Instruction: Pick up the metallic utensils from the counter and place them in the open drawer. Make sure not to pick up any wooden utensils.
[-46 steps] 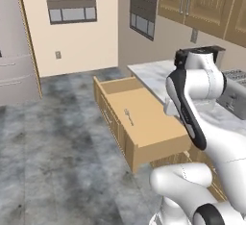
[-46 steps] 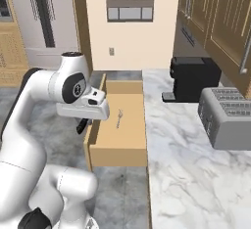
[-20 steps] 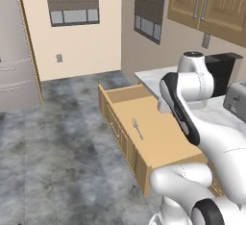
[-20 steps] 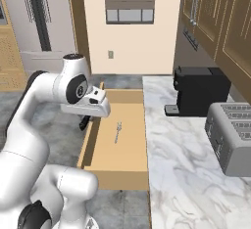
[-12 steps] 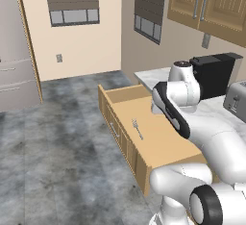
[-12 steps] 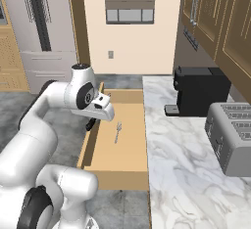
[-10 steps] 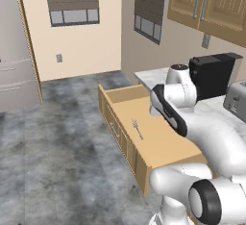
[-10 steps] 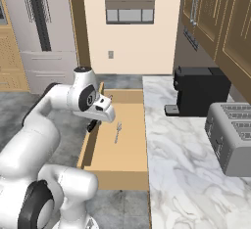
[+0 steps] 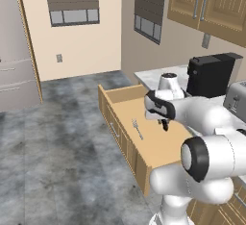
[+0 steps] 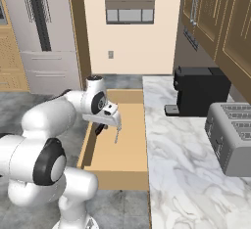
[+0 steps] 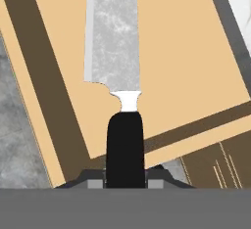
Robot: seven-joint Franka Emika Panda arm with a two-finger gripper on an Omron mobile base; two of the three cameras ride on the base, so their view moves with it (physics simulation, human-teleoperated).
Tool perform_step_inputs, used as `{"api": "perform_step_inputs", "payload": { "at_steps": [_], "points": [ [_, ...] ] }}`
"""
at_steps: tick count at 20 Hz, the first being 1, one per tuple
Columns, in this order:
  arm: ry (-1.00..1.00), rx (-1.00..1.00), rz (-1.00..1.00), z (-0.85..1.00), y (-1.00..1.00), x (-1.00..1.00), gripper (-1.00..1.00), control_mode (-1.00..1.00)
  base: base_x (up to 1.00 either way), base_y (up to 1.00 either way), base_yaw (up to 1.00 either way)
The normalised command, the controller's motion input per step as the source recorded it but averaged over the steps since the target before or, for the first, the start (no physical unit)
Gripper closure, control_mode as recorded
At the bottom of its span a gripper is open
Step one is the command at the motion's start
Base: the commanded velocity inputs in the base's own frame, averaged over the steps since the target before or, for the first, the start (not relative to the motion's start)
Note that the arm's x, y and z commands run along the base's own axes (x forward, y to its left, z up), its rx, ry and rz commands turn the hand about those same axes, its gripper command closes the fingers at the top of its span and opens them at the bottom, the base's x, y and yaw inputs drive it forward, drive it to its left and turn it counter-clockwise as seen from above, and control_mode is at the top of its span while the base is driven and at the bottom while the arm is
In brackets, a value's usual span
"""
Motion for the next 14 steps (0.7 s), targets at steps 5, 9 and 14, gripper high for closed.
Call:
{"api": "perform_step_inputs", "payload": {
  "at_steps": [5, 9, 14],
  "points": [
    [0.08, 0.0, 0.04, -0.57, -0.03, 0.65, 1.0, -1.0, 0.0, 0.0, 0.0],
    [0.05, 0.0, 0.0, -0.61, 0.0, 0.58, 1.0, -1.0, 0.0, 0.0, 0.0],
    [0.02, 0.0, 0.0, -0.61, 0.0, 0.39, 1.0, -1.0, 0.0, 0.0, 0.0]
  ]
}}
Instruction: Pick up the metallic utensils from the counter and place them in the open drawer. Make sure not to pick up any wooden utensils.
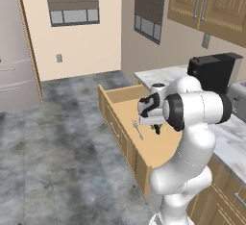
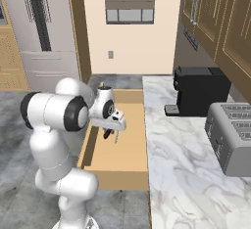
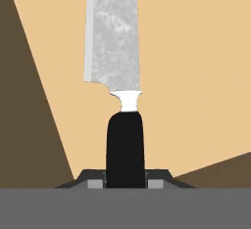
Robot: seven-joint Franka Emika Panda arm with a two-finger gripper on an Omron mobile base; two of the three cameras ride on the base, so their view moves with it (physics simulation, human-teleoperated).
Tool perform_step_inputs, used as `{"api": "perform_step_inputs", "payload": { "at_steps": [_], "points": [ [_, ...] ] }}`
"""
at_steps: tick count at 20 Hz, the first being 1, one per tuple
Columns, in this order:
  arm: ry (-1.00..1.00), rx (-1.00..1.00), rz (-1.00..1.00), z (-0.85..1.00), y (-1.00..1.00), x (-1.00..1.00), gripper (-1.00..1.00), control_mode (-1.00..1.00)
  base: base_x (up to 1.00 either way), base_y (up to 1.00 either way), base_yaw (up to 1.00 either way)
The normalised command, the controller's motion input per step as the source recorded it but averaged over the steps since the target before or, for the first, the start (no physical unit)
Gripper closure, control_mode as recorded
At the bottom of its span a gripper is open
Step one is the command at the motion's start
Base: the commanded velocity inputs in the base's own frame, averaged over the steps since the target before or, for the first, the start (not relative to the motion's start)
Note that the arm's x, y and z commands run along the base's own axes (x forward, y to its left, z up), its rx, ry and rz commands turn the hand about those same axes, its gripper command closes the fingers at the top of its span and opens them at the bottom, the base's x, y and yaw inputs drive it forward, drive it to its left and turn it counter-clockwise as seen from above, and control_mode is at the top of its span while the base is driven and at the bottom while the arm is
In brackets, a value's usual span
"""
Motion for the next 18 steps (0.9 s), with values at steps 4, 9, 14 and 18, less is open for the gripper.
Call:
{"api": "perform_step_inputs", "payload": {
  "at_steps": [4, 9, 14, 18],
  "points": [
    [0.0, 0.0, 0.0, -0.63, -0.04, 0.34, 1.0, -1.0, 0.0, 0.0, 0.0],
    [-0.01, 0.0, 0.0, -0.49, -0.16, 0.2, 1.0, -1.0, 0.0, 0.0, 0.0],
    [-0.01, 0.0, 0.0, -0.35, -0.35, 0.23, 1.0, -1.0, 0.0, 0.0, 0.0],
    [0.0, 0.0, 0.02, -0.44, -0.04, 0.39, 1.0, -1.0, 0.0, 0.0, 0.0]
  ]
}}
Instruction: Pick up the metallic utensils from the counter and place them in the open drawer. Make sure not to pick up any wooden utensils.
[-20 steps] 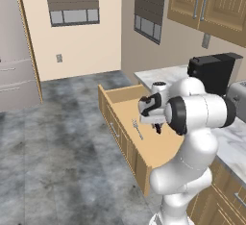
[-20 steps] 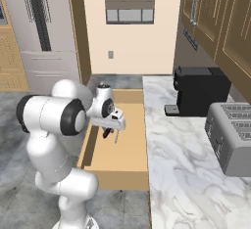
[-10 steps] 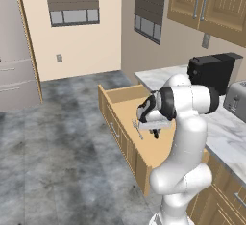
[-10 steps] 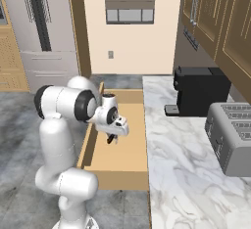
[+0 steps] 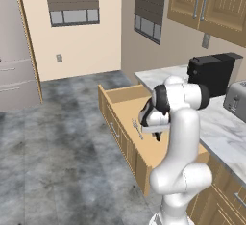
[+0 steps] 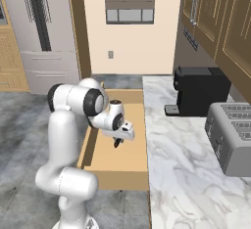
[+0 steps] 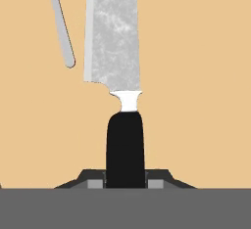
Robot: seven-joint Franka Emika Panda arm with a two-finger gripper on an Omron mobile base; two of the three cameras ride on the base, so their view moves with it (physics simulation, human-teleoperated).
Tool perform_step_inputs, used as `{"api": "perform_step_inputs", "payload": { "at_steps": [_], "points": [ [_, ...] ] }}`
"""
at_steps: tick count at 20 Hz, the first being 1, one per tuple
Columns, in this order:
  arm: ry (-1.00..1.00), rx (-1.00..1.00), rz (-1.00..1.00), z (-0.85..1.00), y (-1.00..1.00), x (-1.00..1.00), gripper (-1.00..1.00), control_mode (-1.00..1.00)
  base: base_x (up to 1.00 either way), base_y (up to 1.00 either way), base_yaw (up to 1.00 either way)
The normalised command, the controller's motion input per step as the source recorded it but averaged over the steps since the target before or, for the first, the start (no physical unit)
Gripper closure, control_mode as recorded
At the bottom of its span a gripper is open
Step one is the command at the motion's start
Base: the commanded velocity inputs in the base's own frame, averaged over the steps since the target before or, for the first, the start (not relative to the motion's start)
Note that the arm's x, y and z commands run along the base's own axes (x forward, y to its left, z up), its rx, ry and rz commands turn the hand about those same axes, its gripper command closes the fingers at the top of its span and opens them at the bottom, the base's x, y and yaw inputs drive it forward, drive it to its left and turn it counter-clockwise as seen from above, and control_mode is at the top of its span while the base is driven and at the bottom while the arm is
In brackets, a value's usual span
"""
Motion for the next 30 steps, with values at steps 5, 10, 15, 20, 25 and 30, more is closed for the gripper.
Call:
{"api": "perform_step_inputs", "payload": {
  "at_steps": [5, 10, 15, 20, 25, 30],
  "points": [
    [0.0, 0.0, 0.03, -0.47, 0.0, 0.45, 1.0, -1.0, 0.0, 0.0, 0.0],
    [0.0, 0.0, 0.01, -0.49, -0.07, 0.47, 1.0, -1.0, 0.0, 0.0, 0.0],
    [0.0, 0.01, 0.02, -0.46, -0.13, 0.37, 1.0, -1.0, 0.0, 0.0, 0.0],
    [0.0, 0.03, 0.01, -0.24, -0.02, 0.15, 1.0, -1.0, 0.0, 0.0, 0.0],
    [0.01, 0.0, 0.0, -0.02, 0.01, 0.0, -1.0, -1.0, 0.0, 0.0, 0.0],
    [0.0, -0.04, -0.03, 0.16, 0.0, -0.02, -1.0, -1.0, 0.0, 0.0, 0.0]
  ]
}}
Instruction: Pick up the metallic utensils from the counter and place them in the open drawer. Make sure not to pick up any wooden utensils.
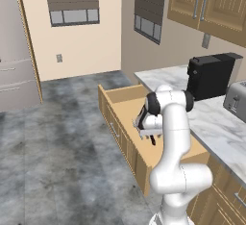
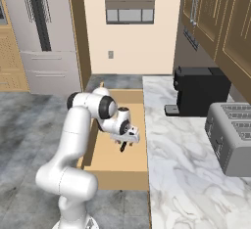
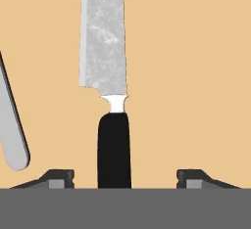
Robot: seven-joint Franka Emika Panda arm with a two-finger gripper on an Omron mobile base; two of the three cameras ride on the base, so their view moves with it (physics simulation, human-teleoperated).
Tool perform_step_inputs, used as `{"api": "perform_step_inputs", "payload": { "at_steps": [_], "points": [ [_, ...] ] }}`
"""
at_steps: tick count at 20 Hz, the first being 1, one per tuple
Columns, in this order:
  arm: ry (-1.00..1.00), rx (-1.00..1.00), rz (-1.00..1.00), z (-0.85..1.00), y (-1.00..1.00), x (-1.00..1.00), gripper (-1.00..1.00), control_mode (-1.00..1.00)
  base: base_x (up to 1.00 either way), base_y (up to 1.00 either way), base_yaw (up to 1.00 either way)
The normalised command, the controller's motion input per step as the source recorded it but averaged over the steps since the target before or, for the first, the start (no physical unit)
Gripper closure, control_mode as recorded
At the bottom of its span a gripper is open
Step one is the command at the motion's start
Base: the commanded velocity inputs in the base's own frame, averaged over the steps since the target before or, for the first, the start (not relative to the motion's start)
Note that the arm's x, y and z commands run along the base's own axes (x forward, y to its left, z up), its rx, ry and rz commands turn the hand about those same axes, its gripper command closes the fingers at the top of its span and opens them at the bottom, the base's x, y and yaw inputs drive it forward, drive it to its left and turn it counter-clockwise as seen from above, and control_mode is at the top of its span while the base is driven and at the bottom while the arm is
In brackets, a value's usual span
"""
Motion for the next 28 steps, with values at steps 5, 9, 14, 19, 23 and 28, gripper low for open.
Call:
{"api": "perform_step_inputs", "payload": {
  "at_steps": [5, 9, 14, 19, 23, 28],
  "points": [
    [0.05, -0.01, -0.11, 0.6, 0.04, -0.2, -1.0, -1.0, 0.0, 0.0, 0.0],
    [0.02, 0.0, -0.08, 0.8, 0.37, -0.67, -1.0, -1.0, 0.0, 0.0, 0.0],
    [0.0, 0.0, -0.02, 0.83, 0.44, -0.99, -1.0, -1.0, 0.0, 0.0, 0.0],
    [-0.02, 0.0, 0.0, 1.0, 0.21, -1.0, -1.0, -1.0, 0.0, 0.0, 0.0],
    [-0.02, -0.01, 0.0, 1.0, 0.23, -0.87, -1.0, -1.0, 0.0, 0.0, 0.0],
    [0.0, 0.0, 0.0, 1.0, 0.17, -0.36, -1.0, -1.0, 0.0, 0.0, 0.0]
  ]
}}
